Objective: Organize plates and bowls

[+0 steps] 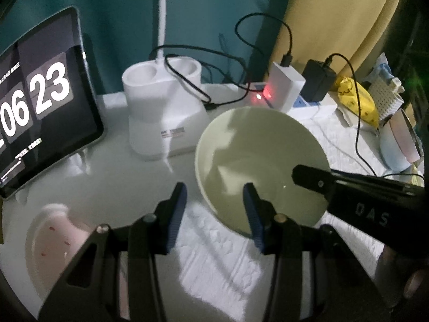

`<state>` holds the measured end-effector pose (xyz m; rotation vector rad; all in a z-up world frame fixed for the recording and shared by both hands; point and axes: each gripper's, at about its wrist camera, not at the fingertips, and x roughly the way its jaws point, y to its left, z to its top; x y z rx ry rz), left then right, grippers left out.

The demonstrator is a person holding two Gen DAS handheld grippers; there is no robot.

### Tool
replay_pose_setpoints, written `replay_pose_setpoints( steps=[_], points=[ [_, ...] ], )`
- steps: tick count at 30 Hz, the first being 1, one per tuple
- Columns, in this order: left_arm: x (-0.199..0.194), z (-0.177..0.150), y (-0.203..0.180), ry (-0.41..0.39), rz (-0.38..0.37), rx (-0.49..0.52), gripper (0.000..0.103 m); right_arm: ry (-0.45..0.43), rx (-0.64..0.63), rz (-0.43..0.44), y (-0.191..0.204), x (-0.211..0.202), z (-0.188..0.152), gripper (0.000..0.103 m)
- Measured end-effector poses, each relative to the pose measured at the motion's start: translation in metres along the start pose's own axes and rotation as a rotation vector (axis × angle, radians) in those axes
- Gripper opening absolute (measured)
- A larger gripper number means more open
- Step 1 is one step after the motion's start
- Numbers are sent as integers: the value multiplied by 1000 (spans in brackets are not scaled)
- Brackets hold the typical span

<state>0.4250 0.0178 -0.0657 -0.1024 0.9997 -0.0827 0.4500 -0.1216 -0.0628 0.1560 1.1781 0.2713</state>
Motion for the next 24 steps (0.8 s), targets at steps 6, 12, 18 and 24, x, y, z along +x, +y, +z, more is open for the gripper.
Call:
replay_pose_setpoints(
  steps=[6, 12, 18, 24],
  points=[
    [2, 1, -5, -9, -2, 12, 39, 3, 4, 9, -4, 1, 2, 17],
    [-1, -4, -3, -16, -4, 8, 36, -38, -22, -9, 1, -7, 1, 16],
    [-7, -13, -3, -34, -4, 6, 35, -89, -49, -17, 5, -19, -4, 15],
    [-25, -18, -4, -78, -3, 13, 35, -133, -58, -7, 6, -35, -12, 14]
  ],
)
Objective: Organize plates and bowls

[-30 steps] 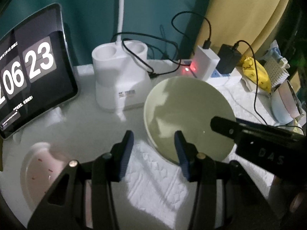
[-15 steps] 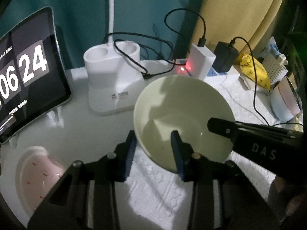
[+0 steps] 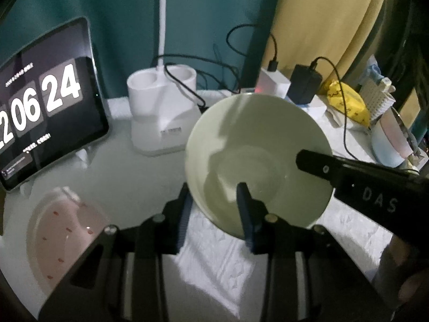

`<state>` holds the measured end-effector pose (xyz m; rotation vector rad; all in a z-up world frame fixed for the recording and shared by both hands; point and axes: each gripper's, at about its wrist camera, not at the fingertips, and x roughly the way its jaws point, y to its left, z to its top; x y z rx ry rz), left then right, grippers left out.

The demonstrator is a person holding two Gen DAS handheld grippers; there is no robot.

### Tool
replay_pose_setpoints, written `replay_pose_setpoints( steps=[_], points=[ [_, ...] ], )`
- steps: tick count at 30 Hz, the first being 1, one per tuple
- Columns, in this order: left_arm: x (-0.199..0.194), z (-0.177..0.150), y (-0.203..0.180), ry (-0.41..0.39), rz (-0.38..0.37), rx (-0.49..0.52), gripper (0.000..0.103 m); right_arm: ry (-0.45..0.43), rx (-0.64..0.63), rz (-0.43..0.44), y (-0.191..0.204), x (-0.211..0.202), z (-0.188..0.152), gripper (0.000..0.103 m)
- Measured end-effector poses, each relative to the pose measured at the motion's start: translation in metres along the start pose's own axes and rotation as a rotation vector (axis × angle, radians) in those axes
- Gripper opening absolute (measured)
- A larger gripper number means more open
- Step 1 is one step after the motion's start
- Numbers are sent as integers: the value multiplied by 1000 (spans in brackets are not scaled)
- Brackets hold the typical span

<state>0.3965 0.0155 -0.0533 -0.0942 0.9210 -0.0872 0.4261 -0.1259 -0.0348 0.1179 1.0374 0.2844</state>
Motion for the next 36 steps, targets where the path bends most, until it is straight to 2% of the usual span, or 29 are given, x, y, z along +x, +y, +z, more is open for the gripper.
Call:
replay_pose_setpoints(
  steps=[22, 36],
  points=[
    [-85, -32, -21, -128, -13, 17, 34, -120, -18, 20, 4, -88, -37, 14],
    [-133, -59, -53, -180, -36, 51, 34, -166, -1, 39, -16, -137, -77, 14]
  ],
)
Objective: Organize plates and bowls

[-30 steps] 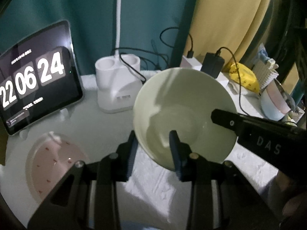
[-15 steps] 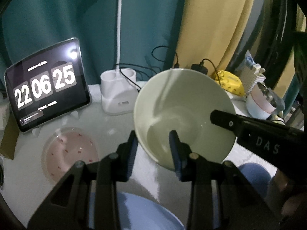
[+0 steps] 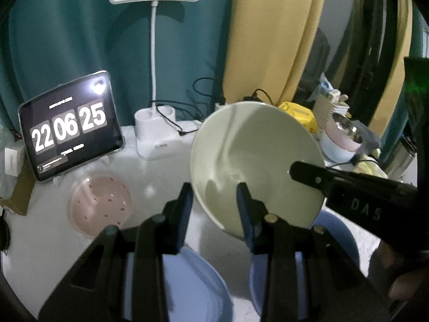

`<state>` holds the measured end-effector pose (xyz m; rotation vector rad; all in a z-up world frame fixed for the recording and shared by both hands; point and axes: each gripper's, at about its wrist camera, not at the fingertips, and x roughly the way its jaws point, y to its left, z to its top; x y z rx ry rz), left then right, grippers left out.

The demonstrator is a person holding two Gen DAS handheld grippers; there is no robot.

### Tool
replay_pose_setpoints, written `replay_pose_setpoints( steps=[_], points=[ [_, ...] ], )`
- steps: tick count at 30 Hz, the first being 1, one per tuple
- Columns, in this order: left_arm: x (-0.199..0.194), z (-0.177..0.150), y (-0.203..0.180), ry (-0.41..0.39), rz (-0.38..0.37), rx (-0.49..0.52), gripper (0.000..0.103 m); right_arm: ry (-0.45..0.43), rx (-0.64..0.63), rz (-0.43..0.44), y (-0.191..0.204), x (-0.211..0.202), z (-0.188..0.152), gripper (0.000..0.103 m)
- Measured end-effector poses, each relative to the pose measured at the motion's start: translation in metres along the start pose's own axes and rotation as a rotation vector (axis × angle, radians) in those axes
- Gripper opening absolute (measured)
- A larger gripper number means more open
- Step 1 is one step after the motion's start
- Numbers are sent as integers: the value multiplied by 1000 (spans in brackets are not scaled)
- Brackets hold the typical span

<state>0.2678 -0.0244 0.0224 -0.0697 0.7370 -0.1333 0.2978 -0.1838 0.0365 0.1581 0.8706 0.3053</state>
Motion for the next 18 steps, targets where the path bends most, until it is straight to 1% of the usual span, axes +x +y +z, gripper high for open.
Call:
replay_pose_setpoints(
  steps=[8, 18],
  points=[
    [-13, -19, -21, 5, -20, 16, 35, -11, 24, -5, -19, -23, -22, 14],
    [-19, -46, -44, 27, -34, 40, 35, 3, 58, -18, -40, -36, -54, 14]
  ],
)
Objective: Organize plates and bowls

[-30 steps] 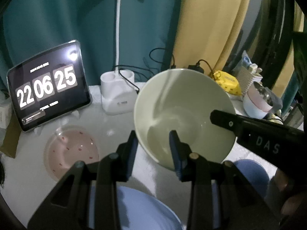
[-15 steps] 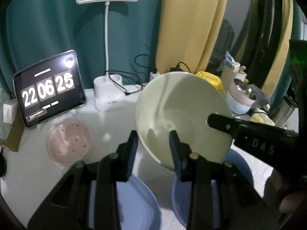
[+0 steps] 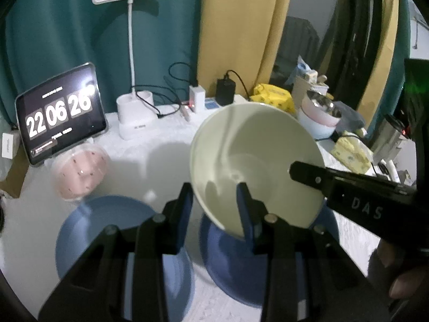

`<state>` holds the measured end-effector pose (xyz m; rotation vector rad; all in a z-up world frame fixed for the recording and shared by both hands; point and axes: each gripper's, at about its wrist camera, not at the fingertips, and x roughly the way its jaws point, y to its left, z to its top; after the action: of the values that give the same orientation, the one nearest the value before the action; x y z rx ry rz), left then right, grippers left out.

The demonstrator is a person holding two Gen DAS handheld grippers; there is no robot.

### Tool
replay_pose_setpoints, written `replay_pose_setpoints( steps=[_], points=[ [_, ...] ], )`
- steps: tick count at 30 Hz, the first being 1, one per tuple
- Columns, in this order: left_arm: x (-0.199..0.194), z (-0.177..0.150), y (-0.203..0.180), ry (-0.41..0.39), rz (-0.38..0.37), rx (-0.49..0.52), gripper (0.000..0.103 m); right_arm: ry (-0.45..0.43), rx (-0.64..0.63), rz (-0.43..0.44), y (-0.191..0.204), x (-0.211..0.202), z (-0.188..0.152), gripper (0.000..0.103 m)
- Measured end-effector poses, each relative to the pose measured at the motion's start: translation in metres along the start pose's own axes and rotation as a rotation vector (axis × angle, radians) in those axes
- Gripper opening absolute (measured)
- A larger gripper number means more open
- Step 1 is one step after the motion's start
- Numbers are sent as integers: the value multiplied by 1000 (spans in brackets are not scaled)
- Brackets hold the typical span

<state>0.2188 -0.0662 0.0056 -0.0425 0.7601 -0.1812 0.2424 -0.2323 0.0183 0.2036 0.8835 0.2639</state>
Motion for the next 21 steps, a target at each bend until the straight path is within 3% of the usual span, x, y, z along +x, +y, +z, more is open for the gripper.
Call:
replay_pose_setpoints(
  steps=[21],
  points=[
    [6, -37, -29, 51, 1, 47, 35, 61, 52, -25, -32, 7, -46, 15]
  ],
)
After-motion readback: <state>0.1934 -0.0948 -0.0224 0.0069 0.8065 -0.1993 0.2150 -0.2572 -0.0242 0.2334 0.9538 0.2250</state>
